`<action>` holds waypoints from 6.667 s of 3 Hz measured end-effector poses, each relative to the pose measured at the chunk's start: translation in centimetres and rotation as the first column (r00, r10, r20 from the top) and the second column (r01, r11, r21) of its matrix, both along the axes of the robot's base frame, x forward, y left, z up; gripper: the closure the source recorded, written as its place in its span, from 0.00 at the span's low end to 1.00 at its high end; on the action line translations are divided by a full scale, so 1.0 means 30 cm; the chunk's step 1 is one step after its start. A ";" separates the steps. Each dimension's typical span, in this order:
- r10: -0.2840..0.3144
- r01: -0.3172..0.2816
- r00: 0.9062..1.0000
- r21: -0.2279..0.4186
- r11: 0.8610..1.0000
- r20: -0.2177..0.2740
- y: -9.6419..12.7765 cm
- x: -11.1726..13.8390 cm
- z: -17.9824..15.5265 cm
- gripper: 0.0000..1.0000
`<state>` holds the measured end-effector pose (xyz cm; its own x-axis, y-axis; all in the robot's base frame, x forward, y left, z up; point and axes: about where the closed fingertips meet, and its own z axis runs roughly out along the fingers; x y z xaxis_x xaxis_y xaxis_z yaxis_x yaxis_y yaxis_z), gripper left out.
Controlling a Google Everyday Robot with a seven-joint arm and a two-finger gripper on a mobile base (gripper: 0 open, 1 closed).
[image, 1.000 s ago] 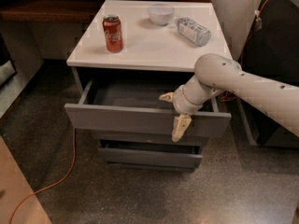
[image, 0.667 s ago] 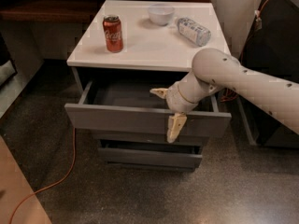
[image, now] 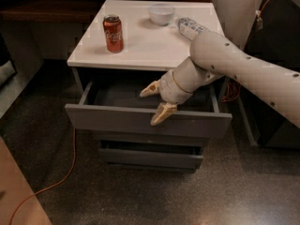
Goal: Place coke can into top drawer
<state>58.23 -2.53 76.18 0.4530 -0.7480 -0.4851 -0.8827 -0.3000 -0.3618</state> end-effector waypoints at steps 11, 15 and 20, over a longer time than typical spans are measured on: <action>-0.430 0.419 0.892 -0.105 0.902 -0.137 -0.056 0.390 -0.372 1.00; -0.346 0.322 0.926 -0.164 0.932 -0.151 0.101 0.190 -0.408 1.00; -0.230 0.218 0.969 -0.123 0.968 -0.094 0.130 -0.126 -0.232 0.61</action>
Offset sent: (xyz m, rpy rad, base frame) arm 0.0769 -0.0138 0.0011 0.0424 0.0560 -0.1836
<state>54.45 1.35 69.21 0.2181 -0.8761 -0.4300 -0.9635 -0.1231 -0.2379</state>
